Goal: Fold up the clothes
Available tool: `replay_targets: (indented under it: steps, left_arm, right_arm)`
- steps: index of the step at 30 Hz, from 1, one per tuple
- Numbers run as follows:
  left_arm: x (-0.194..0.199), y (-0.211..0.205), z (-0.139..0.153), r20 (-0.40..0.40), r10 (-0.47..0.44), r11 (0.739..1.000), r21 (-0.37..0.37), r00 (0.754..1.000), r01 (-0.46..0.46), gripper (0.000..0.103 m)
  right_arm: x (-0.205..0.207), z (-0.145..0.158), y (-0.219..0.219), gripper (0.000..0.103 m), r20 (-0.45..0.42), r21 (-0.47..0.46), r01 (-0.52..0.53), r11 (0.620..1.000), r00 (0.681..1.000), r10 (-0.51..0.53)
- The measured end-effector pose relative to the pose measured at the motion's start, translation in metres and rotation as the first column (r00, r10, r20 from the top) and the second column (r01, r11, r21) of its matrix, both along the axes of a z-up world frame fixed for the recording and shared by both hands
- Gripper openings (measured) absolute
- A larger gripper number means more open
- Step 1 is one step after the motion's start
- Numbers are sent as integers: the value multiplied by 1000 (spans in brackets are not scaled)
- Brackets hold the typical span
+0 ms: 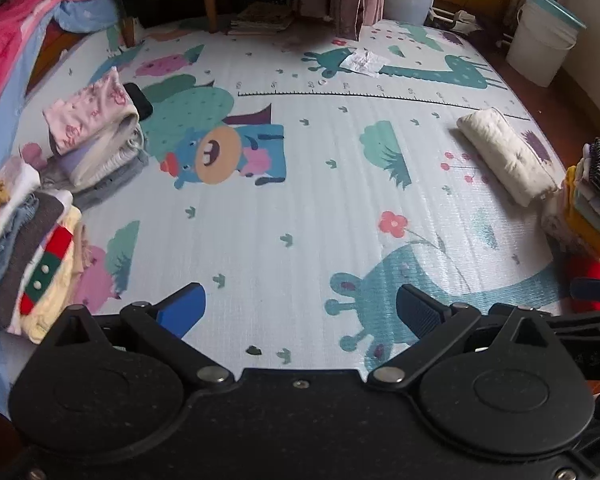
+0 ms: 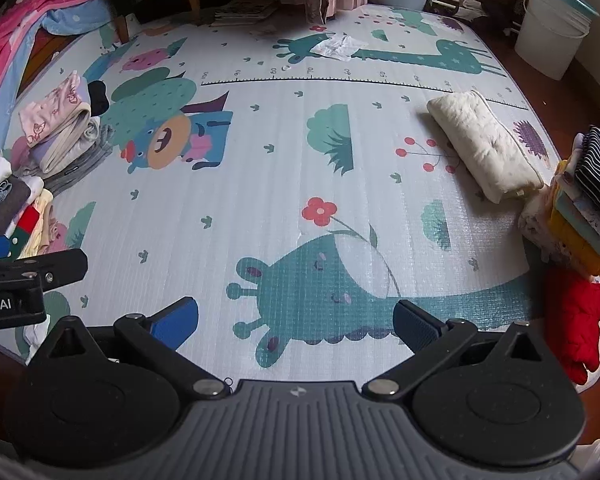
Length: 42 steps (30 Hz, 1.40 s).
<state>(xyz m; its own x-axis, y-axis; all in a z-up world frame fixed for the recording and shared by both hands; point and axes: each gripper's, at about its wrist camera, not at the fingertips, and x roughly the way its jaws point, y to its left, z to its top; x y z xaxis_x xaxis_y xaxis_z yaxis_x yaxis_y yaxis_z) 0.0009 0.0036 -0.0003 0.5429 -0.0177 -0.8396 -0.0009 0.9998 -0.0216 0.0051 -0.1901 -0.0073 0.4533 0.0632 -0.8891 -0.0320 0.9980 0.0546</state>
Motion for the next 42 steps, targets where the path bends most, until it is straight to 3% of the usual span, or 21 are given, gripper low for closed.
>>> replay_targets:
  steps: [5, 10, 42]
  left_arm:
    - [3, 13, -2, -36, 5, 997, -79, 999, -8, 103]
    - [3, 4, -3, -60, 17, 999, -46, 998, -20, 103]
    - [2, 5, -9, -94, 17, 999, -48, 995, -21, 103]
  right_arm:
    - [2, -2, 1, 103, -15, -4, 3, 1000, 1000, -3]
    - [-1, 1, 0, 103, 2, 6, 2, 1000, 1000, -2]
    - [-2, -4, 3, 103, -13, 7, 8, 1000, 1000, -7]
